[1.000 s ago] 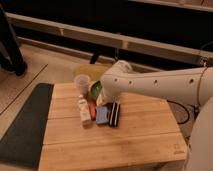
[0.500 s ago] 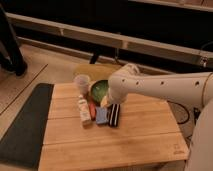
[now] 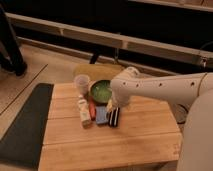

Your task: Place the eraser in the ceramic cup

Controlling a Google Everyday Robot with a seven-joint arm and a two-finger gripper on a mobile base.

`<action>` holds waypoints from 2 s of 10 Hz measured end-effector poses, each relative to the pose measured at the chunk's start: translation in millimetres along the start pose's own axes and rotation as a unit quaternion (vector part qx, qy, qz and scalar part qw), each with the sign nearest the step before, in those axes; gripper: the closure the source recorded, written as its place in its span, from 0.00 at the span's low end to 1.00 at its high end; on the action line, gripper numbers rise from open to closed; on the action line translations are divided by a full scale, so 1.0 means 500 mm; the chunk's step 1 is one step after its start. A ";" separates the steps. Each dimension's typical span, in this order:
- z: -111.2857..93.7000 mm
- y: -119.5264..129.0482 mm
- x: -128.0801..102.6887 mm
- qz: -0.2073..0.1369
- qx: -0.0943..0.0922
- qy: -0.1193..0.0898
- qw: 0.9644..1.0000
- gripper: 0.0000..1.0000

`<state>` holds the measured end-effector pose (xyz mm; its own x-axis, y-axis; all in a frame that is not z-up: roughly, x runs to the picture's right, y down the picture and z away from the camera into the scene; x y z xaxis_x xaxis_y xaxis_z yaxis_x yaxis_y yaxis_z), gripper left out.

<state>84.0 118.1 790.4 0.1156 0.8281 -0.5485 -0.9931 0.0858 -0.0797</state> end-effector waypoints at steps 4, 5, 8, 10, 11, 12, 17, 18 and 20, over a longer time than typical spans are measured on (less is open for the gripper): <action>0.056 -0.039 -0.019 -0.002 0.022 0.017 1.000 0.35; 0.071 -0.043 -0.028 -0.002 0.018 0.017 1.000 0.35; 0.112 -0.056 -0.051 -0.003 0.006 0.014 1.000 0.35; 0.135 -0.065 -0.068 0.001 -0.009 0.005 1.000 0.35; 0.143 -0.068 -0.079 0.003 -0.018 -0.004 1.000 0.35; 0.146 -0.068 -0.090 0.003 -0.028 -0.016 0.999 0.35; 0.143 -0.023 -0.121 -0.022 -0.079 -0.066 0.994 0.35; 0.147 -0.021 -0.118 -0.027 -0.083 -0.066 0.994 0.35; 0.160 -0.017 -0.116 -0.040 -0.086 -0.058 0.994 0.35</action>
<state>84.3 113.9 889.5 0.1807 0.8821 -0.4351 -0.9619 0.0662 -0.2653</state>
